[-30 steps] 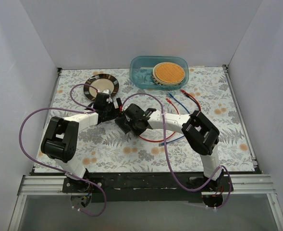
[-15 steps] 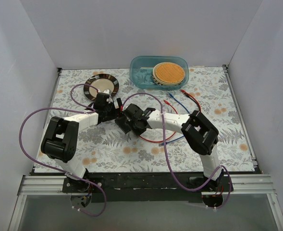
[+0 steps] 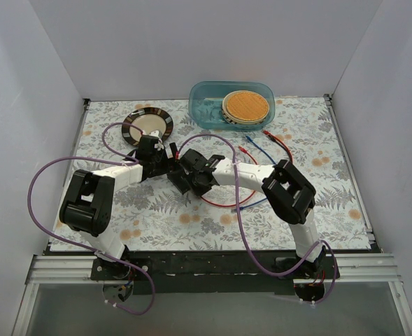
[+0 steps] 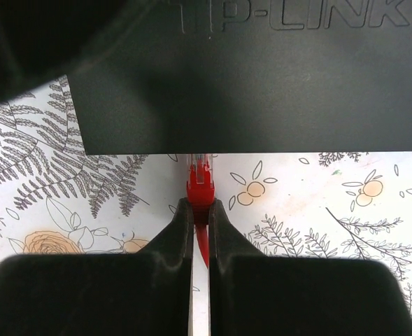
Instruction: Insert the plug into the switch port
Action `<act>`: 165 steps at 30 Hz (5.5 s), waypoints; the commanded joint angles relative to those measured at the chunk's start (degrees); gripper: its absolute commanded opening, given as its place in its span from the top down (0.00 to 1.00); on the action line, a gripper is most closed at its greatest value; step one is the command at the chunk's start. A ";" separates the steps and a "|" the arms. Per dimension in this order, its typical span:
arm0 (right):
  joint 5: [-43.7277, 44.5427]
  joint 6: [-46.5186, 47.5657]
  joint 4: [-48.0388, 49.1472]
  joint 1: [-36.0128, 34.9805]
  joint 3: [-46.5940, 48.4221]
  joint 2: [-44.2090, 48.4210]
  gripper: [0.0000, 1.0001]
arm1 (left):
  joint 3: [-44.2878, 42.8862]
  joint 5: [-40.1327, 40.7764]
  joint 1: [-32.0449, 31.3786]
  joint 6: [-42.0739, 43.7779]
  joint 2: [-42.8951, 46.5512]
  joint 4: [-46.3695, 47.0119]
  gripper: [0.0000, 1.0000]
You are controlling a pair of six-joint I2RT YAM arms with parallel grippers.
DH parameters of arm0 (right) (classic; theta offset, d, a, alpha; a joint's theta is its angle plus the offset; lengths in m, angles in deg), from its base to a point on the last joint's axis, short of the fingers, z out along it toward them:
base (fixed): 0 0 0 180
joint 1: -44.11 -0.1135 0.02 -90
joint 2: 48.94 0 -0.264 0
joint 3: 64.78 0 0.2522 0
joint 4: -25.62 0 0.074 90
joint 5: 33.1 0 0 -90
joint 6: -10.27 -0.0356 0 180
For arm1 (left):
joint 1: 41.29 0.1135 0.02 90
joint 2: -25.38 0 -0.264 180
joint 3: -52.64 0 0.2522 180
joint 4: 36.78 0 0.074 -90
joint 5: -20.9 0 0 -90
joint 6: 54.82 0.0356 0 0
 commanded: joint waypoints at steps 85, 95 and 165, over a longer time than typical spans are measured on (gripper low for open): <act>-0.15 -10.64 4.17 1.47 2.85 -2.96 0.99 | 3.55 -19.76 9.10 -5.98 -7.99 26.54 0.69; 1.00 -11.08 3.11 1.47 4.43 -3.39 0.99 | 5.75 -21.08 9.10 -5.46 -7.20 27.07 0.72; 2.14 -12.31 -5.06 2.09 12.96 -7.35 0.99 | 7.59 -33.47 9.46 -6.51 -13.61 37.36 0.72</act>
